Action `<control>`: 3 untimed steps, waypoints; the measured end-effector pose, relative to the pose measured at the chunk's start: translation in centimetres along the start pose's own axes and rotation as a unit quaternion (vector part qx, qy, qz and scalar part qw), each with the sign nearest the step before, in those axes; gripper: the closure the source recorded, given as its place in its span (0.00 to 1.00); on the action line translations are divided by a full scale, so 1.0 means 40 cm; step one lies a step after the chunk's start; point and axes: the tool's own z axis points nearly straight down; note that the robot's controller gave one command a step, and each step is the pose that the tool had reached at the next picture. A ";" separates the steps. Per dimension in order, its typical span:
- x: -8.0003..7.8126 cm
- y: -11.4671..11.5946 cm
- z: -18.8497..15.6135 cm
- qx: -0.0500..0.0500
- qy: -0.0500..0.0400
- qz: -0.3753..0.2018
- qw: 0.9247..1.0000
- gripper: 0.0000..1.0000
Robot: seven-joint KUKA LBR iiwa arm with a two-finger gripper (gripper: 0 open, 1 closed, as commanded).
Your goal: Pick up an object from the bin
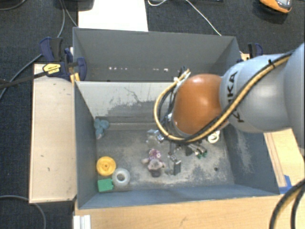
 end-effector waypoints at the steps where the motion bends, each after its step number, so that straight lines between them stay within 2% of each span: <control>1: -0.040 -0.098 0.090 0.002 -0.003 -0.041 0.999 0.00; 2: 0.017 -0.021 0.092 0.000 -0.001 -0.164 0.986 0.00; 3: 0.049 0.019 0.065 0.001 -0.002 -0.031 1.000 0.00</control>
Offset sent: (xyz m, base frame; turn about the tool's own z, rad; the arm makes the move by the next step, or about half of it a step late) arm -0.0143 -0.0042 -0.0363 -0.3803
